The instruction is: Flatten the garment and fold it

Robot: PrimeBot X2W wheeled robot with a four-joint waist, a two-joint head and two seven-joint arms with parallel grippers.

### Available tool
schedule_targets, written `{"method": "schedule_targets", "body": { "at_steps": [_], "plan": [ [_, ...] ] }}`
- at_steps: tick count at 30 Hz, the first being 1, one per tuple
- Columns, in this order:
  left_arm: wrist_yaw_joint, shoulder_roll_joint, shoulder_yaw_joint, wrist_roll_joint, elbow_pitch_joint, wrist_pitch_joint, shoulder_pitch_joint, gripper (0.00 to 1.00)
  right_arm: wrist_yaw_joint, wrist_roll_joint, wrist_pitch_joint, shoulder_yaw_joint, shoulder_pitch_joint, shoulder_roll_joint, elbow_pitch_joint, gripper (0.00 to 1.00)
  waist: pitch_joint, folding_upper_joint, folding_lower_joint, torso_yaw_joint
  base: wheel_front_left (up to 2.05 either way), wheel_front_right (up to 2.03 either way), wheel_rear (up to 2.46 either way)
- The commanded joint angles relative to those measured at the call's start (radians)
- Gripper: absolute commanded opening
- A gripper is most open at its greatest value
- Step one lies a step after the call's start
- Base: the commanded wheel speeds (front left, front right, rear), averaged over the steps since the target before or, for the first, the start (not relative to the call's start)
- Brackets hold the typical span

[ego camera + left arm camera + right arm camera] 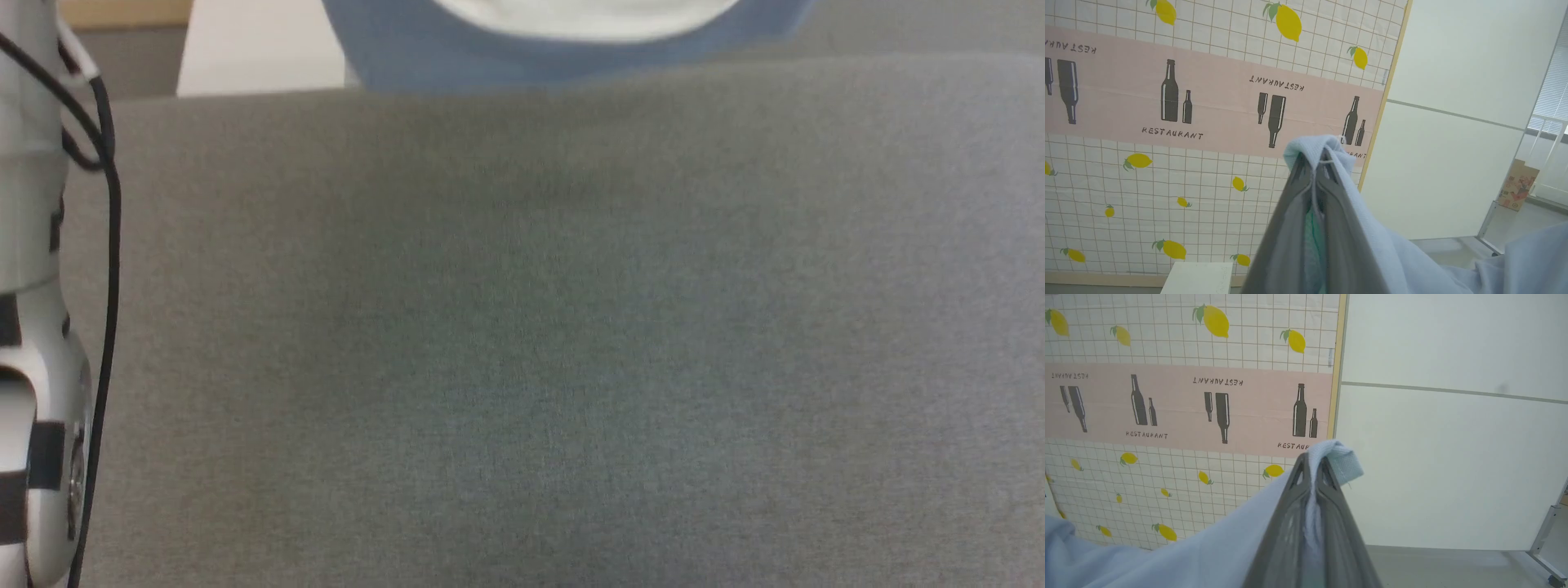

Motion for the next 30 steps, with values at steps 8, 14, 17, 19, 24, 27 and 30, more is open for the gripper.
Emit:
{"method": "schedule_targets", "body": {
  "at_steps": [8,14,17,19,24,27,30],
  "plan": [
    [-0.027,-0.056,0.02,0.002,0.045,-0.14,-0.13,0.0,-0.002,-0.104,-0.077,-0.095,-0.134,-0.012,0.031,0.0,0.351,0.0,-0.0001,0.042,0.0,0.0,0.0],
    [-0.067,-0.068,0.033,-0.033,0.07,-0.175,-0.123,0.0,-0.002,-0.136,-0.116,-0.122,-0.113,0.0,0.056,0.0,0.44,0.0,-0.0001,0.062,0.0,0.0,0.0],
    [-0.099,-0.054,0.046,-0.059,0.083,-0.181,-0.086,0.0,-0.002,-0.117,-0.122,-0.088,-0.084,-0.008,0.072,0.0,0.445,0.0,-0.0001,0.067,0.0,0.0,0.0],
    [-0.113,-0.041,0.061,-0.082,0.089,-0.174,-0.059,0.0,-0.002,-0.088,-0.119,-0.06,-0.067,-0.024,0.074,0.0,0.445,0.0,-0.0001,0.071,0.0,0.0,0.0],
    [-0.151,-0.023,0.068,-0.152,0.077,-0.094,0.048,0.0,-0.002,0.04,-0.067,0.032,0.021,-0.08,0.05,0.0,0.42,0.0,-0.0001,0.088,0.0,0.0,0.0],
    [-0.149,-0.019,0.082,-0.213,0.036,-0.018,0.138,0.0,-0.002,0.14,-0.009,0.072,0.107,-0.118,-0.007,0.0,0.401,0.0,-0.0001,0.096,0.0,0.0,0.0],
    [-0.107,0.005,0.122,-0.293,-0.126,0.058,0.345,0.0,-0.002,0.288,0.086,0.054,0.324,-0.177,-0.178,0.0,0.351,0.0,-0.0001,0.102,0.0,0.0,0.0]
  ]
}}
